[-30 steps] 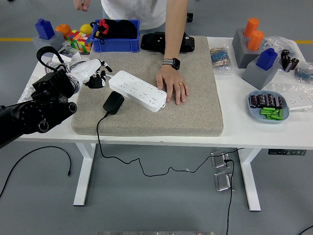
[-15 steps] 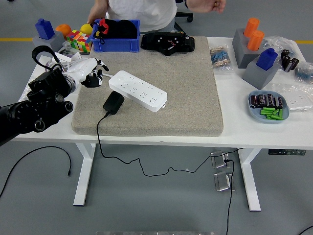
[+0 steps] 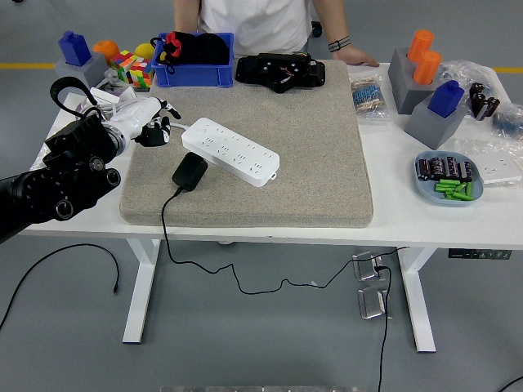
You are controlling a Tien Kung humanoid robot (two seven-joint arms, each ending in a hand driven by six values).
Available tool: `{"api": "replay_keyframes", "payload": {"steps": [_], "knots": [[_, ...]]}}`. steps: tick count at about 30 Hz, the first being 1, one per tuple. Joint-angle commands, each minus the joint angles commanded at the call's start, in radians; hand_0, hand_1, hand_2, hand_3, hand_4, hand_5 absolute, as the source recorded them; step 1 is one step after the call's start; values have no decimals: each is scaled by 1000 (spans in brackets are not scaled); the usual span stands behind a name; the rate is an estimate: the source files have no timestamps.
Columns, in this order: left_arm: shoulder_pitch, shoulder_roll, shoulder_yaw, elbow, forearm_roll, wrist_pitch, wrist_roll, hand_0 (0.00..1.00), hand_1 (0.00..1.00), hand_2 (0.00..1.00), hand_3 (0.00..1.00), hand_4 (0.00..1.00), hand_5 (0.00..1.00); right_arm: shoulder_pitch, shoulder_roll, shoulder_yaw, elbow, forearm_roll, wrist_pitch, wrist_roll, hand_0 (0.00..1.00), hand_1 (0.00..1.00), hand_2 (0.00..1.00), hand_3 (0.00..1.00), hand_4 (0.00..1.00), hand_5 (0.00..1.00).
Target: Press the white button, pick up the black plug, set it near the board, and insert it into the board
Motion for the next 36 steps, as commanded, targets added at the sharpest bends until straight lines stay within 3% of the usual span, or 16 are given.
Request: {"api": "replay_keyframes", "payload": {"steps": [25,29,36], "knots": [[14,18,1,-14,6,-1,-2,42,6,164,736,2,2,4,-4,-18,-1,3,0,0,674,681,642,628,696,490],[27,30,-8,-45,18,-2,-1,42,6,164,736,2,2,5,-5,-19,0,3,0,0,674,681,642,628,696,490],[65,92,-26,-175,60,-3,2,43,6,164,726,2,2,4,-9,-13,-1,-1,0,0,674,681,641,629,696,491]]}}
